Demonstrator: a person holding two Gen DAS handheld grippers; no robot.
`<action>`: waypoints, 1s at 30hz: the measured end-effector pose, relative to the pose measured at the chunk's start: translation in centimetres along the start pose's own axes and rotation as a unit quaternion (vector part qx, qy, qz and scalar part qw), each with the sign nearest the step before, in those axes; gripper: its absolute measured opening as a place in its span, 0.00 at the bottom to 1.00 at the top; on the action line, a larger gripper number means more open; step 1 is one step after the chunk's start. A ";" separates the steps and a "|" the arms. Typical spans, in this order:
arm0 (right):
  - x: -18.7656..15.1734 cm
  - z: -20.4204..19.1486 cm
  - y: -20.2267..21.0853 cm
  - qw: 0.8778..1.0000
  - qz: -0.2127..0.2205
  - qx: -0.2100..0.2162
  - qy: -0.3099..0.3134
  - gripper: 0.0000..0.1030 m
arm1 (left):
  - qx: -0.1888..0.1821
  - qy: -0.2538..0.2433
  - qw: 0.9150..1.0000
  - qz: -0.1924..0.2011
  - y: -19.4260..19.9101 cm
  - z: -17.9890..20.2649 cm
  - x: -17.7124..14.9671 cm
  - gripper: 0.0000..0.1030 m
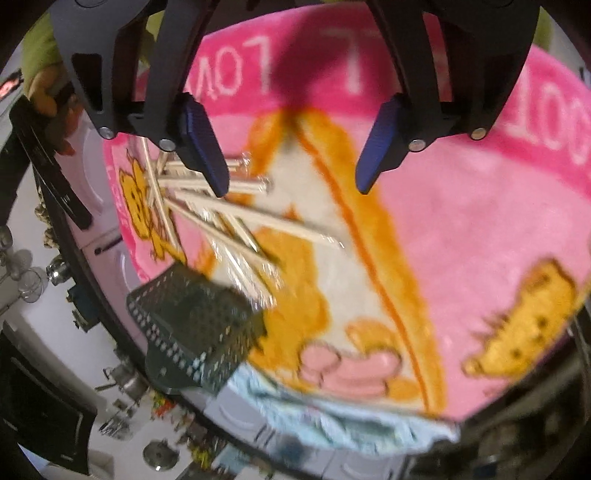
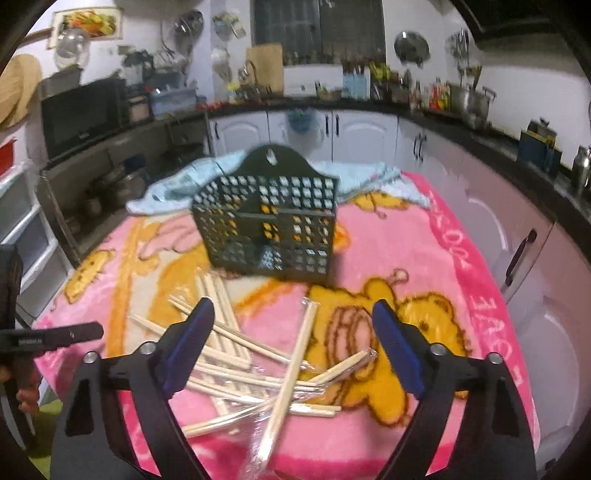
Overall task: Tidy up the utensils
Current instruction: 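Close the right gripper on a wooden chopstick while the left gripper grasps another chopstick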
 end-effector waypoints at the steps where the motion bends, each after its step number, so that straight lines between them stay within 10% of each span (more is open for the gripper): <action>1: 0.0 0.2 -0.7 1.000 -0.009 0.000 -0.001 0.73 | -0.006 0.006 1.000 -0.009 -0.7 0.0 0.0 0.54; 30: -2.9 -0.4 -12.2 0.979 -0.187 0.055 -0.054 0.30 | 0.016 0.139 0.990 -0.003 -5.5 -3.3 4.8 0.25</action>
Point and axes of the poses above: each gripper's, at about its wrist camera, not at the fingertips, and y roughly against the way its jaws point, z to its right, x to its top, the point moved 9 cm from there along -y, roughly the way its jaws point, and after that the axes turned 6 degrees about -x, right-handed, at the moved point
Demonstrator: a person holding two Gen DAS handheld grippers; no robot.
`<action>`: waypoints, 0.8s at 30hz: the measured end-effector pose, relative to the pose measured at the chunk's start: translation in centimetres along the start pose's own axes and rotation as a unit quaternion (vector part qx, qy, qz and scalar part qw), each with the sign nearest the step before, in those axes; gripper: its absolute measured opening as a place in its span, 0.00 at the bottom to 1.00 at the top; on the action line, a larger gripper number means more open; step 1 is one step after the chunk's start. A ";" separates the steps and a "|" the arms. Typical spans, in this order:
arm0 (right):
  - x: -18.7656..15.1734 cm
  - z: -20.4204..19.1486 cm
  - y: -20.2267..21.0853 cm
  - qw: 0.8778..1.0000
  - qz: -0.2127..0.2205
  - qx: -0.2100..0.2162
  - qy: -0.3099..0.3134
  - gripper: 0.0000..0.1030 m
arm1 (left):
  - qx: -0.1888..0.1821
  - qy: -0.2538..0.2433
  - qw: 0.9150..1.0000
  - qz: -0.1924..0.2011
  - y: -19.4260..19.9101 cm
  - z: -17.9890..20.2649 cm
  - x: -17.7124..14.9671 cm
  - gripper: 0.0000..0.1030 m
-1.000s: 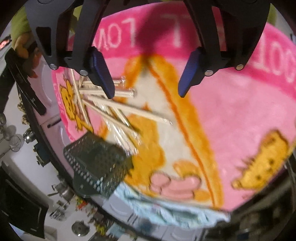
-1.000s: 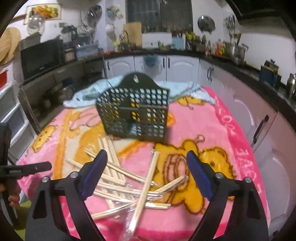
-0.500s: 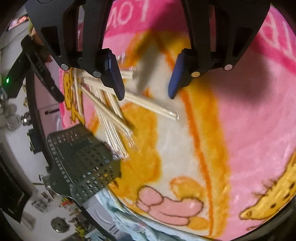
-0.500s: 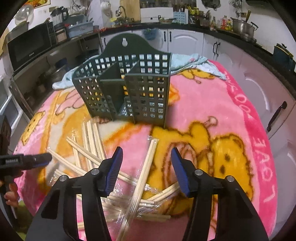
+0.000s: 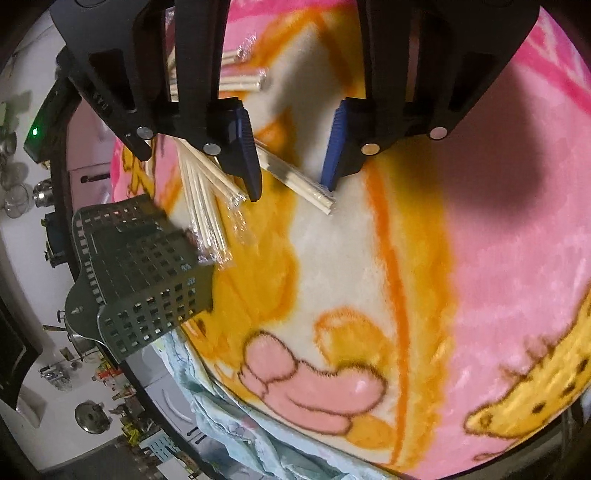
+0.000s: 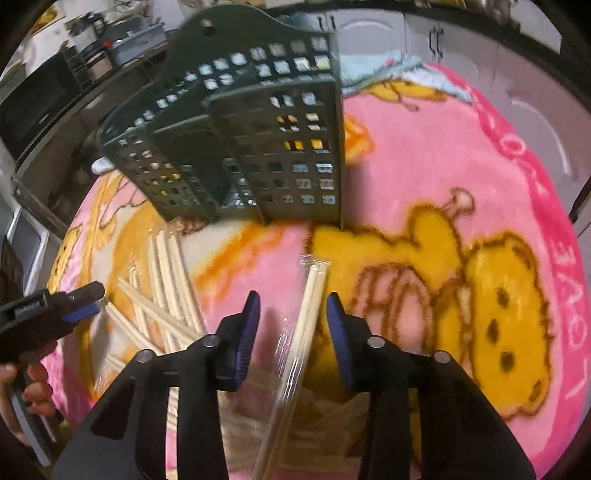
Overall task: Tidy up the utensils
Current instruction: 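Close the right gripper on a wooden chopstick while the left gripper grasps another chopstick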
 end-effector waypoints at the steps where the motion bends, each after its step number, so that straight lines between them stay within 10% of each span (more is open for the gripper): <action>1: 0.1 0.1 -0.3 1.000 -0.008 0.006 -0.009 0.27 | 0.001 -0.001 1.000 0.001 -0.1 -0.1 0.2 0.24; 24: 1.2 -0.8 3.8 0.999 0.006 0.044 0.002 0.05 | -0.025 -0.018 0.999 0.023 1.8 0.1 4.2 0.09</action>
Point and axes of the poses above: each gripper's, at about its wrist camera, not at the fingertips, and y roughly against the way its jaws point, z to its right, x to its top, the point moved 9 cm from there along -y, roughly the way its jaws point, and after that the axes turned 6 degrees about -x, right-handed, at the moved point
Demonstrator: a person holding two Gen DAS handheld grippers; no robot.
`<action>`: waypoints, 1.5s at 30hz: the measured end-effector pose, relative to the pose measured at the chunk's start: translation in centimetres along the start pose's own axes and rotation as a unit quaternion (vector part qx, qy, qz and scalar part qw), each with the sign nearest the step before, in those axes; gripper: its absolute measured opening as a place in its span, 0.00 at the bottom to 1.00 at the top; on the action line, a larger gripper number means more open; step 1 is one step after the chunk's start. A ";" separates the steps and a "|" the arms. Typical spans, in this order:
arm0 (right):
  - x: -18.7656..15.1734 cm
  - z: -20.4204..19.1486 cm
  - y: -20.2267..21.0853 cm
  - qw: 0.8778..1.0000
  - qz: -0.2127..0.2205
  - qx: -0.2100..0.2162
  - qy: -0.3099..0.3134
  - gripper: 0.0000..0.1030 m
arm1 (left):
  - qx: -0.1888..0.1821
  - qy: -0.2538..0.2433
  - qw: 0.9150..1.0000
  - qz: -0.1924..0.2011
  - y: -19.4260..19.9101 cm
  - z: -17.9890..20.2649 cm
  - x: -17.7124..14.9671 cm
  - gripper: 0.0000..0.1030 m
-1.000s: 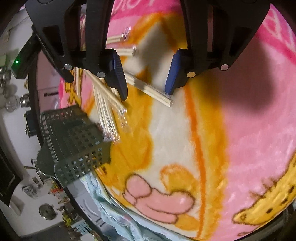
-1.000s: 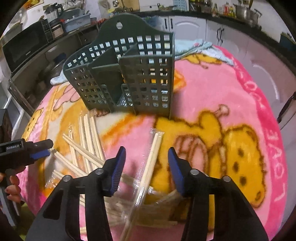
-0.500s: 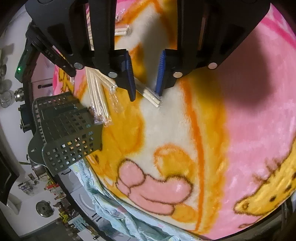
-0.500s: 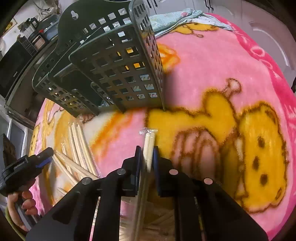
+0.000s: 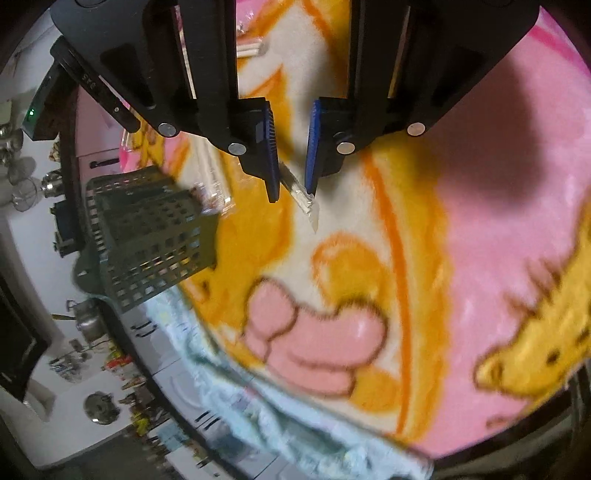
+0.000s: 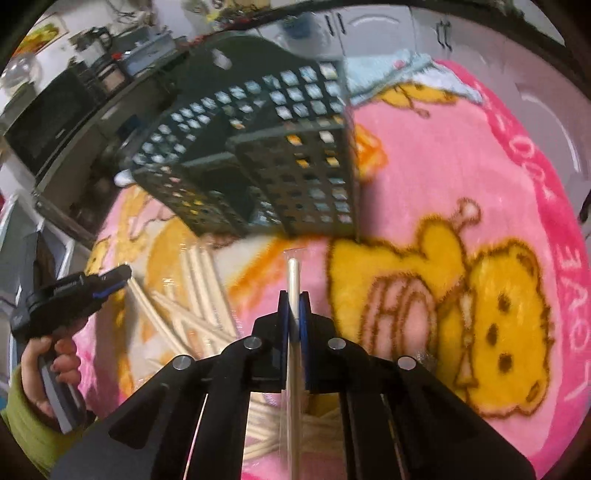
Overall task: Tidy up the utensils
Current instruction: 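Close the right gripper on a wooden chopstick while the left gripper grasps another chopstick, then lift both held chopsticks upright and lower them into the green caddy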
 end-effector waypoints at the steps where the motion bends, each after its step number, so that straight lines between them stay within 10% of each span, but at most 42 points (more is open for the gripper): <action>1: 0.2 -0.4 0.6 1.000 0.007 0.001 0.007 0.06 | -0.006 -0.013 1.000 0.007 0.7 0.7 0.3 0.08; 14: 3.7 -4.8 10.2 0.988 0.143 0.036 0.051 0.06 | -0.062 -0.178 0.979 0.076 7.3 12.3 1.3 0.02; 26: 9.1 -5.5 18.9 0.938 0.339 0.034 0.069 0.05 | -0.107 -0.261 0.953 0.111 10.1 21.8 2.5 0.02; 45: 19.1 -3.5 21.2 0.882 0.468 -0.018 0.043 0.05 | -0.063 -0.341 0.916 0.203 11.5 28.2 9.6 0.02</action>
Point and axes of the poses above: each gripper's, at about its wrist camera, not at the fingertips, and y roughly against the way its jaws point, z to its right, x to its top, the point moved 9 cm from there along -y, roughly the way its jaws point, and after that the axes turned 6 degrees about -x, right-handed, at the moved point
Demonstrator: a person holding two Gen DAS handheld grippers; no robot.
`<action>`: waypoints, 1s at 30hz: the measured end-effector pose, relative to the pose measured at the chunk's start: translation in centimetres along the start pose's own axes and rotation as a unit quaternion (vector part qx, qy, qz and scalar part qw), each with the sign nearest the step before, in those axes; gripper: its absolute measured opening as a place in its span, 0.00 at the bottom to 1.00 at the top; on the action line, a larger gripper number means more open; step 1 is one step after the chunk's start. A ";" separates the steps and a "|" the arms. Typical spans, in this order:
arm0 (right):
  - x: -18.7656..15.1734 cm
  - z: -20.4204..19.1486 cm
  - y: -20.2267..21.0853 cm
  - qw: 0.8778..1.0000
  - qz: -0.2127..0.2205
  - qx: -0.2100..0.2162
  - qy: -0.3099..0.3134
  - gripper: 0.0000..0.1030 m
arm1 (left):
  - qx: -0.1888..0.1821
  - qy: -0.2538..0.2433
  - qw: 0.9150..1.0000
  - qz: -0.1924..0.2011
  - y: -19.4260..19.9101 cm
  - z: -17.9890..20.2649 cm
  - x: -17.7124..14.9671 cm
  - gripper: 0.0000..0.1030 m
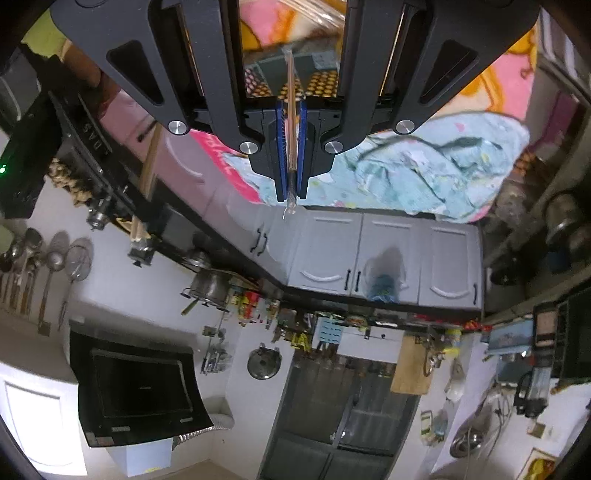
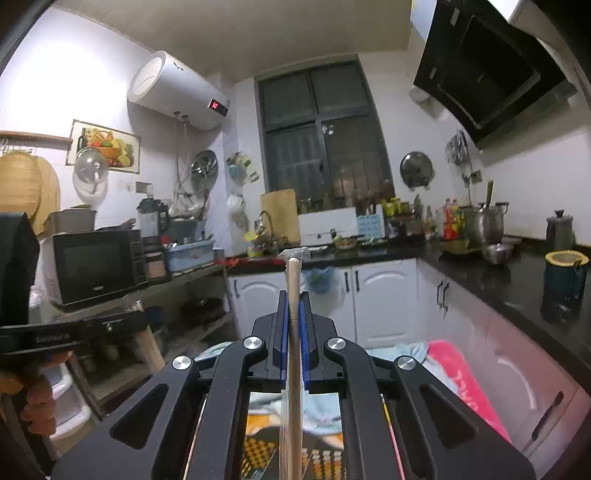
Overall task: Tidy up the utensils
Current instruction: 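Lift both held chopsticks upright and lower them into the green caddy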
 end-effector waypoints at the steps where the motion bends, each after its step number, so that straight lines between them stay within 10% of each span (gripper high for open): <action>1: 0.0 0.0 -0.5 1.000 0.005 -0.004 0.004 0.05 | 0.004 -0.002 1.000 0.001 -0.2 -0.2 0.1 0.02; 26: -6.6 1.6 -6.6 0.999 0.014 -0.046 0.025 0.08 | 0.018 -0.024 0.999 -0.015 -5.5 -3.1 -6.0 0.03; 30: -8.1 2.4 -6.1 0.999 -0.010 -0.043 0.005 0.42 | 0.015 -0.028 0.999 -0.019 -5.4 -3.1 -6.8 0.35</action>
Point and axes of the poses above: each gripper's, at about its wrist camera, not at the fingertips, and y roughly against the way its jaws point, z to its right, x to its top, the point moved 9 cm from there along -y, roughly the way its jaws point, and after that the axes turned 6 degrees about -x, right-handed, at the moved point
